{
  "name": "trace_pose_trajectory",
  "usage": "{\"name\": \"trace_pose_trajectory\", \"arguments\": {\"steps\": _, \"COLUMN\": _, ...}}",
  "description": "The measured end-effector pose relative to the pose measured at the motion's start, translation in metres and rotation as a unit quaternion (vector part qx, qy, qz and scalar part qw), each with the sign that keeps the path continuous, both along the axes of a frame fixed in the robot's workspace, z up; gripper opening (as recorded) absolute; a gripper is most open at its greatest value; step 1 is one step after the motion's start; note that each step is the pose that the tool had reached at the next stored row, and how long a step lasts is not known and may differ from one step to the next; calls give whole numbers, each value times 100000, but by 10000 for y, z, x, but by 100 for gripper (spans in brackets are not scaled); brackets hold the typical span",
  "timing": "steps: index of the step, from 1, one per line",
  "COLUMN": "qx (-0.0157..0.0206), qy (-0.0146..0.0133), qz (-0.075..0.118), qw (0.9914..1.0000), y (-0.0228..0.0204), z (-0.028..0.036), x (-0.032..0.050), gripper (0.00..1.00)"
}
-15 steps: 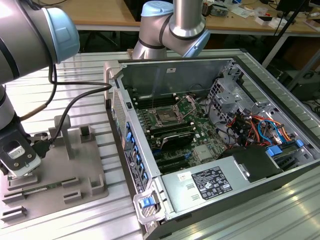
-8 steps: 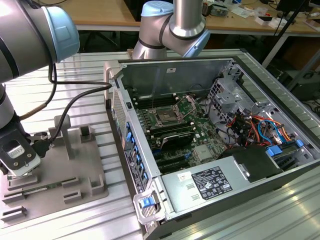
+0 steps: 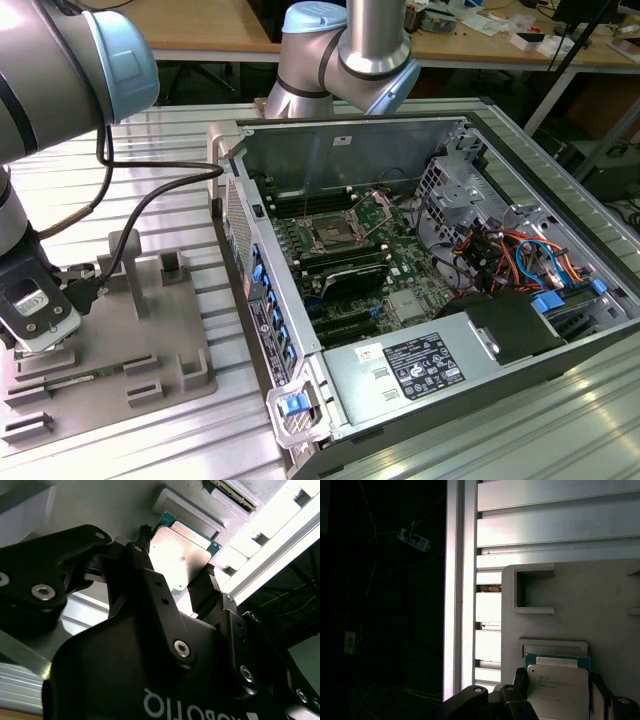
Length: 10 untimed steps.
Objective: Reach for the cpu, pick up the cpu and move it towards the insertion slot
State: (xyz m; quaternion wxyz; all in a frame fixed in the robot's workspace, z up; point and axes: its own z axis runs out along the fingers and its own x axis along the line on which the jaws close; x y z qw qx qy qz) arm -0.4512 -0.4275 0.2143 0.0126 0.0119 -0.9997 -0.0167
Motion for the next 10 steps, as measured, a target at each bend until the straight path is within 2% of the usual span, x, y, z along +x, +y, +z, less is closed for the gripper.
{"name": "trace_pose_trajectory", "arguments": {"steps": 10, "qx": 7, "qy": -12, "qz": 0, "qw": 100000, "y": 0, "z": 27, "x": 0, "gripper": 55}}
